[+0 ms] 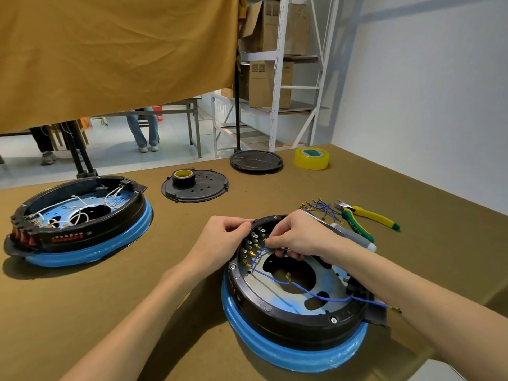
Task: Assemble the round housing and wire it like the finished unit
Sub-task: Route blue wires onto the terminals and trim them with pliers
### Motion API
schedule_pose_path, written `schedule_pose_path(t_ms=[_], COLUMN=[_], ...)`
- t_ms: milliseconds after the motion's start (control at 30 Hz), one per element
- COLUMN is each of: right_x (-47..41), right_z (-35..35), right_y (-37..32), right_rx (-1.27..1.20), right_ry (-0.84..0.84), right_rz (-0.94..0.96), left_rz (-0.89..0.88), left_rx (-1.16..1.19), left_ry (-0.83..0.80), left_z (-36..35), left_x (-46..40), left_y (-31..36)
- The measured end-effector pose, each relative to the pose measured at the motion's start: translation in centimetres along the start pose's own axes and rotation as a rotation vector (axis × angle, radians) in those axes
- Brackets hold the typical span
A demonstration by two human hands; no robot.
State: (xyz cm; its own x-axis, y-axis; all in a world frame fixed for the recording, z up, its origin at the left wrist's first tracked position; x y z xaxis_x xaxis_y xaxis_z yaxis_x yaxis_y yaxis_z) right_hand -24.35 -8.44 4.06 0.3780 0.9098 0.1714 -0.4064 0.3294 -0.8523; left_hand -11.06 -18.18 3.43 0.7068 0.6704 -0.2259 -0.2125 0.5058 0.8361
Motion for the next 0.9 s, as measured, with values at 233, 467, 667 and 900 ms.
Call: schedule_pose_path(t_ms=[233,467,667,900], right_x=[-0.5,-0.6,-0.6,-1.2], right_z=[0.1,-0.3,-0.3,-0.5], right_y=[0.1,-1.3,-1.6,-2.1], right_rx=[0.024,0.289,0.305,0.333], right_ry=[0.042,0.105,0.061,0.026], right_rz=[0.042,0.254,0.305,0.327], left_rz=[0.004,-0.003,0.015,0.01], left_rx=[-0.066,-0.075,-0.048,-0.021], left_ry=[0.021,0.0,-0.016,0.002], left_z=[0.3,0.2,0.1,0.3], left_x=[0.0,0.4,0.5,0.6], left_y=[0.0,0.6,0.5,0.7])
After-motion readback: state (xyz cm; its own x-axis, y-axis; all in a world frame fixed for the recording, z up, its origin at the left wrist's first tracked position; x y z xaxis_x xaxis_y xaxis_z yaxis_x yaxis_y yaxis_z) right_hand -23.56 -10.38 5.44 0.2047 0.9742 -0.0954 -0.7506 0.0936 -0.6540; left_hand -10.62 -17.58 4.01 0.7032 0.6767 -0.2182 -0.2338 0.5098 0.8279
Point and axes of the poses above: each hand's wrist, its own x-axis away from the middle knuckle, its own z-axis out of the back of the hand, y = z × x, the point moved 8 cm from there along -x, towards the middle knuckle, and after that the axes turned 10 degrees about -x, right-handed, at the moved point
